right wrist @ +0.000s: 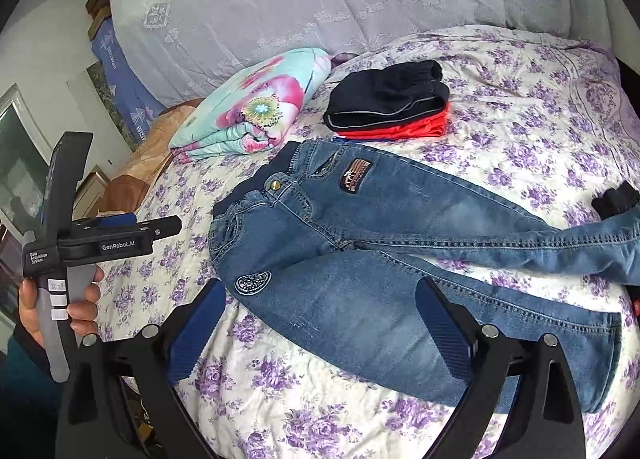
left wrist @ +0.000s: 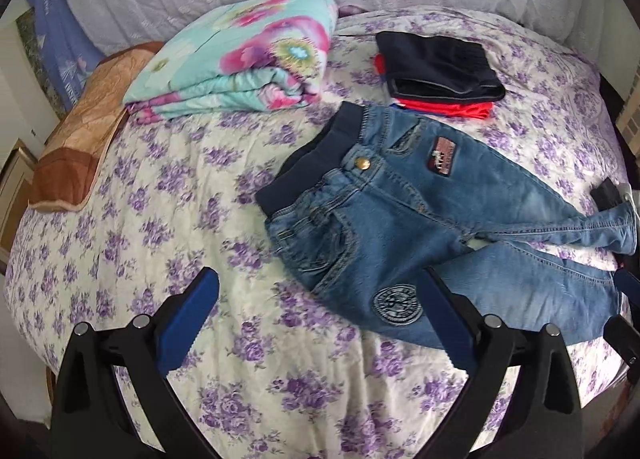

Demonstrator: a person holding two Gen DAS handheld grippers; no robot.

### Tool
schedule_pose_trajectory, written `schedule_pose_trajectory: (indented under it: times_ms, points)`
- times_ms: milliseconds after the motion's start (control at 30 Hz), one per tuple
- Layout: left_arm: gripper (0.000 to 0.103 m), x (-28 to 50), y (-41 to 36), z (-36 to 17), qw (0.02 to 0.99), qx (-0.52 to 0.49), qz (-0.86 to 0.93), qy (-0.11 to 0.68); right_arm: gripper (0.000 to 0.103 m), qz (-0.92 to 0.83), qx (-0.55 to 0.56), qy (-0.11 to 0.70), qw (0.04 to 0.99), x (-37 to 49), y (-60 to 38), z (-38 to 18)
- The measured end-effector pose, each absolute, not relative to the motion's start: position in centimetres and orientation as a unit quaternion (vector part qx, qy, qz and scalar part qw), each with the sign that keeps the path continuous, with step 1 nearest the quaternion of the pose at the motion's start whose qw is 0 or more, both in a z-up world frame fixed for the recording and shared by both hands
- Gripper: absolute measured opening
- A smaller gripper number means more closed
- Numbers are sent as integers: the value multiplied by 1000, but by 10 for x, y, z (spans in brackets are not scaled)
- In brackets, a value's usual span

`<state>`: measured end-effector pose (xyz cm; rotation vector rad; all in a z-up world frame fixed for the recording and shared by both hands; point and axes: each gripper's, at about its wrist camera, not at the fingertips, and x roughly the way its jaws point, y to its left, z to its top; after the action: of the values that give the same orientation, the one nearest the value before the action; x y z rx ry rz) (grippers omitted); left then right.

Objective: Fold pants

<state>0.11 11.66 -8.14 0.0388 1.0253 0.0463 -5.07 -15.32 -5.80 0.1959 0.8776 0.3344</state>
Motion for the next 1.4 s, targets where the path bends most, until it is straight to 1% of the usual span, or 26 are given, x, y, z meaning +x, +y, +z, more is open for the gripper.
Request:
schedule_pose_trajectory:
  times_ms: [100, 233, 367, 433, 500, 700, 833, 1067, 1100, 1133, 1167, 1200, 1233, 1267, 1300, 1333, 1400]
  points:
    - [97, -3, 151, -92, 866, -33, 4, 499, 96, 180, 76, 436, 879, -36, -124, -68]
    - [97, 7, 179, -116, 851, -96, -61, 513, 96, 212, 83, 457, 860, -31, -90, -74]
    - [96, 37, 194, -143, 833, -171, -89, 518, 96, 214, 11, 441, 872, -47, -68, -68]
    - [96, 57, 197, -153, 830, -191, -92, 516, 96, 201, -21, 437, 876, -51, -69, -66]
    - [96, 77, 200, -164, 829, -191, -87, 518, 96, 185, -29, 440, 878, -55, -76, -66]
    - [96, 120, 202, -189, 819, -183, -92, 537, 96, 144, 26, 468, 871, -51, -104, -78]
    - [96, 133, 204, -199, 812, -195, -106, 539, 96, 129, 43, 478, 868, -48, -108, -83]
    - [96, 146, 207, -217, 793, -225, -120, 553, 96, 129, 32, 490, 862, -43, -96, -88]
    - [94, 146, 208, -220, 790, -229, -123, 555, 96, 129, 30, 491, 861, -43, -94, -88]
    - [86, 147, 207, -223, 789, -229, -124, 556, 96, 130, 29, 492, 860, -42, -92, -89]
    - [80, 147, 206, -225, 789, -227, -128, 557, 96, 131, 29, 492, 860, -42, -91, -89]
    - [65, 148, 203, -224, 791, -224, -134, 553, 96, 131, 29, 493, 860, -42, -90, -90]
    - [59, 147, 202, -222, 794, -217, -135, 551, 96, 131, 29, 493, 859, -42, -88, -90]
    - [54, 147, 199, -218, 798, -208, -136, 550, 96, 133, 29, 493, 859, -41, -87, -91]
    - [36, 146, 197, -215, 802, -201, -137, 546, 96, 134, 29, 493, 859, -41, -86, -92]
    - [24, 145, 197, -211, 806, -197, -133, 543, 96, 136, 29, 493, 859, -41, -85, -92]
    - [23, 142, 197, -203, 808, -203, -140, 535, 96, 143, 36, 492, 858, -40, -84, -93]
